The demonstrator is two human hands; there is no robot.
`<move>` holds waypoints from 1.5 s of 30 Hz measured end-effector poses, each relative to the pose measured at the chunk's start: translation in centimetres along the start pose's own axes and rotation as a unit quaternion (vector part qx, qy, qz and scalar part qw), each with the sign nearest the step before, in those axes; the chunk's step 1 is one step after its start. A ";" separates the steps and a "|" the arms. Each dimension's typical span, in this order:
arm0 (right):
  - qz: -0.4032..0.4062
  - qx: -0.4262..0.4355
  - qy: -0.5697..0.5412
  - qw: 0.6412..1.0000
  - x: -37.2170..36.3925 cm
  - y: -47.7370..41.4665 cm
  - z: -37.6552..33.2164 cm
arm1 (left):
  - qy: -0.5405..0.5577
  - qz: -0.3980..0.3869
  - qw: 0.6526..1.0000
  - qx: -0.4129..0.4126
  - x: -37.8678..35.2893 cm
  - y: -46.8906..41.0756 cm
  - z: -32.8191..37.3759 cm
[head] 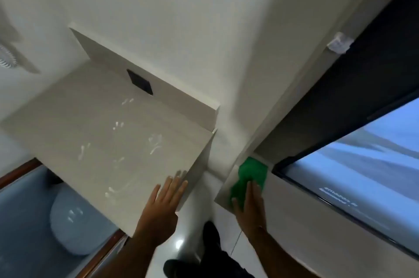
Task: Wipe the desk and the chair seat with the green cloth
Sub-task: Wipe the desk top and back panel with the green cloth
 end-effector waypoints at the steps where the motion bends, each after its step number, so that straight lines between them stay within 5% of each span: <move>1: 0.022 -0.021 0.017 0.999 0.2 -0.8 0.1 | 0.011 0.006 1.000 0.005 -0.4 0.0 0.1; 10: 0.088 -0.076 0.020 0.993 -1.6 -6.0 -1.6 | 0.013 0.004 0.997 0.078 -1.6 2.3 -1.0; 16: 0.122 -0.049 -0.086 0.988 -3.5 -7.8 -0.1 | 0.032 -0.054 0.993 0.098 -2.6 5.5 -2.0; 19: 0.103 -0.065 -0.206 0.971 -4.0 -7.1 -0.1 | 0.033 0.040 0.984 0.172 -3.8 7.4 -2.9; 21: 0.089 -0.075 -0.267 0.957 -4.3 -5.7 -0.5 | 0.068 0.024 0.974 0.216 -4.5 7.8 -3.1; 26: 0.067 0.047 -0.293 0.953 -5.9 -1.4 -4.4 | 0.108 0.048 0.955 0.271 -4.6 8.6 -3.0; 29: -0.036 0.126 -0.292 0.947 -6.1 0.2 -10.2 | 0.130 0.075 0.945 0.292 -4.9 9.3 -3.5; 35: -0.196 0.374 -0.060 0.904 -11.3 3.7 -20.9 | 0.128 0.112 0.905 0.391 -6.6 11.3 -3.6; 39: -0.174 0.541 0.200 0.798 -18.2 6.6 -21.2 | 0.161 0.157 0.875 0.430 -7.9 13.1 -2.5; 45: -0.071 0.588 0.277 0.757 -23.2 7.4 -24.2 | 0.203 0.226 0.814 0.496 -11.9 11.0 -4.5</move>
Point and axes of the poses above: each hand's wrist, its own y-axis away from the middle knuckle, its own x-axis out of the back of the hand, z = x × y, the point moved 2 cm from there along -y, towards the middle knuckle, and after that the axes turned 14 degrees about -x, right-handed, at the moved point
